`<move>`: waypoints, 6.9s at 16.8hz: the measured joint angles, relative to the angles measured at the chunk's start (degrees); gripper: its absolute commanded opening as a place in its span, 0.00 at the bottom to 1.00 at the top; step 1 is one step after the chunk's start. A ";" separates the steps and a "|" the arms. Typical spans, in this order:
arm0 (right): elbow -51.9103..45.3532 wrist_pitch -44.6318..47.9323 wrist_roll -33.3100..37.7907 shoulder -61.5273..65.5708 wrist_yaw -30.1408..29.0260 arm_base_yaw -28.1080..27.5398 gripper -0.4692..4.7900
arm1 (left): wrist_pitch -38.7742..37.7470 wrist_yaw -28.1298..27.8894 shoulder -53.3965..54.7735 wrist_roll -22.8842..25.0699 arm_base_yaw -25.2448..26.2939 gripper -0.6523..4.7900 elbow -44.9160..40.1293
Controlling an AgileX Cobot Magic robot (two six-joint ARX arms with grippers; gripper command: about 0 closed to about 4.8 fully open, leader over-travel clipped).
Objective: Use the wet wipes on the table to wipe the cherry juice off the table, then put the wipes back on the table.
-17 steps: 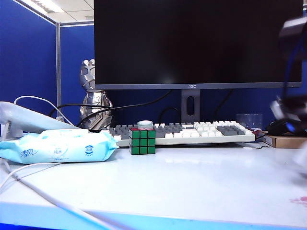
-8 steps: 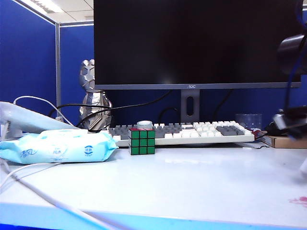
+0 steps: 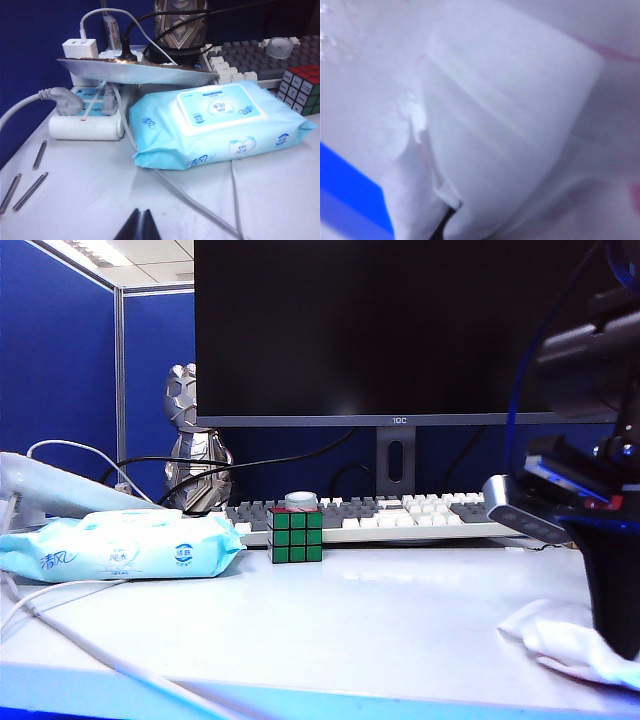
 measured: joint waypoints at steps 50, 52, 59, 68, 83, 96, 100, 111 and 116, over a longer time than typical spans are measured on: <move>13.16 -4.04 -0.92 13.16 44.74 -26.84 0.09 | 0.00 0.00 0.02 0.00 0.00 0.16 0.00; 13.27 -4.92 -1.62 13.11 42.12 -28.06 0.09 | 0.00 0.00 0.02 0.00 0.00 0.16 0.00; 14.36 -6.34 -8.70 12.52 10.80 -15.58 0.09 | -0.02 0.00 0.02 0.00 0.00 0.16 0.00; 13.00 -2.43 -15.12 14.99 -12.41 -6.56 0.09 | -0.02 0.00 0.02 0.00 0.00 0.16 0.00; 29.20 5.95 -7.65 22.56 29.64 -4.72 0.09 | -0.02 0.00 0.02 0.00 0.00 0.16 0.00; 37.66 3.08 -14.78 28.52 15.30 -2.56 0.09 | -0.02 0.00 0.02 0.00 0.00 0.16 0.00; 38.91 2.05 -9.33 30.53 26.25 -4.57 0.09 | 0.00 0.00 0.02 0.00 0.00 0.16 0.00; 39.80 1.11 -5.31 31.36 28.50 -11.41 0.09 | -0.02 0.00 0.02 0.00 0.00 0.16 0.00; 39.98 -1.27 -11.78 31.10 12.28 1.95 0.09 | 0.00 0.00 0.02 0.00 0.00 0.16 0.00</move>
